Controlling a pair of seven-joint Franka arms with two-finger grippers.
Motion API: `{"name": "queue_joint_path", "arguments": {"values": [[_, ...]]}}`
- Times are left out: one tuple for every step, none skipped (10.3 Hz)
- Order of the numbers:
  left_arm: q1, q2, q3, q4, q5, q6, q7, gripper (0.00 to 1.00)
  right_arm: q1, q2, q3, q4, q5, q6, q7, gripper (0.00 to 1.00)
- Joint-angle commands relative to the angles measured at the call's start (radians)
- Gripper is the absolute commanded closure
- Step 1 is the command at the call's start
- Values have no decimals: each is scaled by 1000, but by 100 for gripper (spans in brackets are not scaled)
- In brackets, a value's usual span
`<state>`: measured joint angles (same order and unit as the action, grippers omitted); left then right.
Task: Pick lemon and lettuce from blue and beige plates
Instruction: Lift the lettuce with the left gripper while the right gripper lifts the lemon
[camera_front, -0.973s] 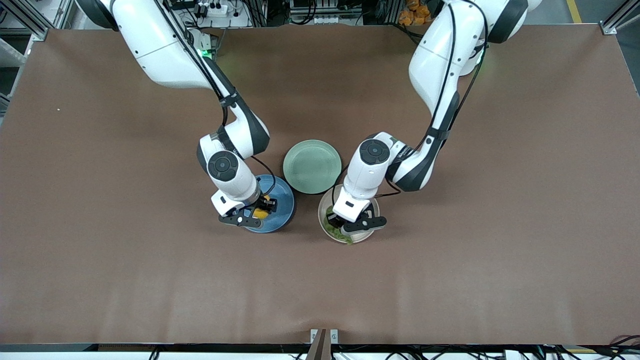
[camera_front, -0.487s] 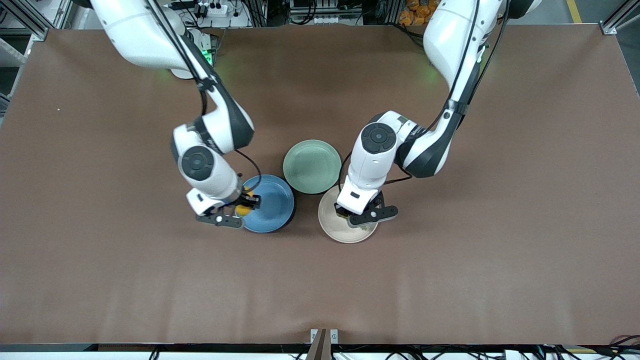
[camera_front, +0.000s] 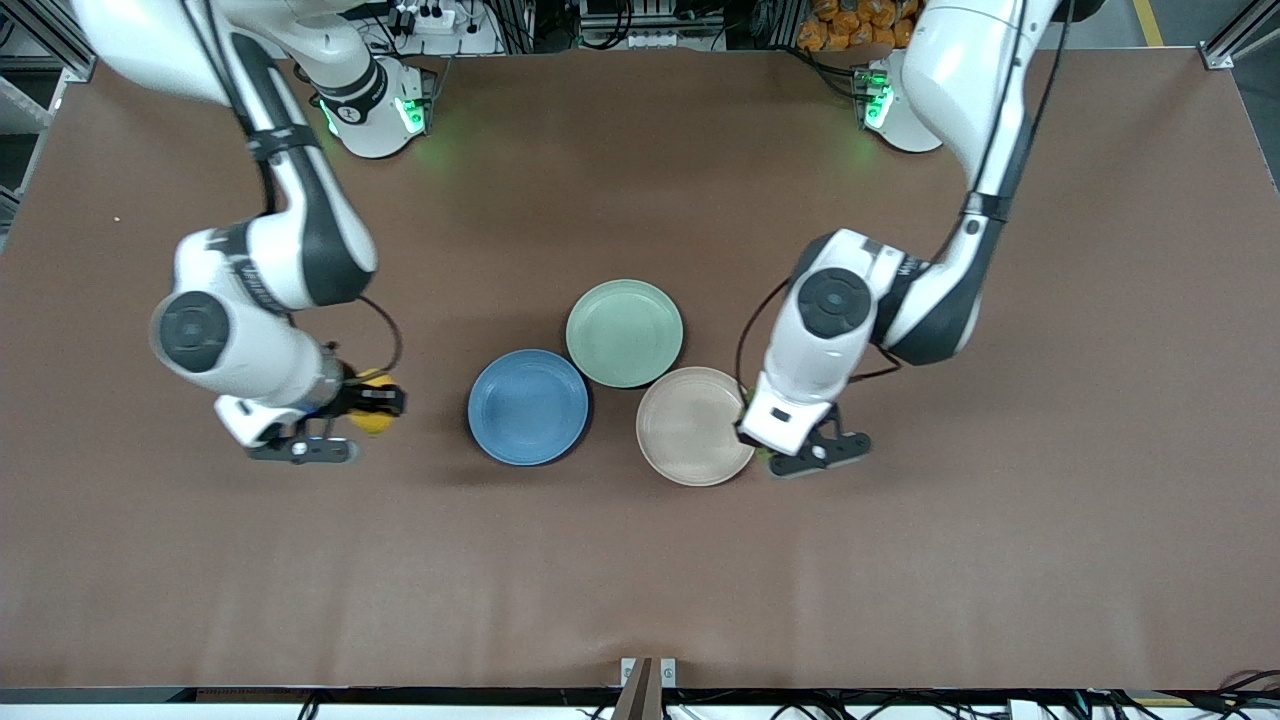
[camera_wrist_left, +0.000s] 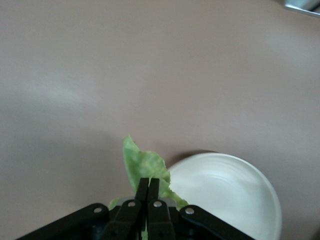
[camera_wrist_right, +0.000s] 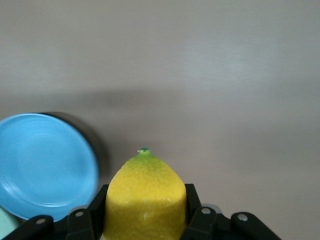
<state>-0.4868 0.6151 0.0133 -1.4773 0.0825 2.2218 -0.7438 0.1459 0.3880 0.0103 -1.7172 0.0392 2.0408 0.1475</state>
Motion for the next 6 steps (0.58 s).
{"name": "queue_joint_path", "arguments": {"values": [[77, -51, -10, -31, 11, -83, 105, 100, -83, -46, 7, -80, 5, 12, -121, 82], [115, -51, -10, -31, 11, -106, 154, 100, -98, -41, 0, -85, 4, 12, -149, 82], [158, -51, -10, -31, 11, -125, 209, 100, -121, -32, -3, -90, 2, 15, -179, 81], [190, -51, -10, -31, 10, -140, 260, 100, -141, -28, -4, -104, -13, 34, -233, 81], [221, -51, -10, -31, 9, -157, 308, 100, -150, -27, -18, -128, -27, 73, -287, 81], [258, -48, -10, -32, 8, -166, 363, 100, -158, -21, -32, -142, -41, 103, -339, 81]]}}
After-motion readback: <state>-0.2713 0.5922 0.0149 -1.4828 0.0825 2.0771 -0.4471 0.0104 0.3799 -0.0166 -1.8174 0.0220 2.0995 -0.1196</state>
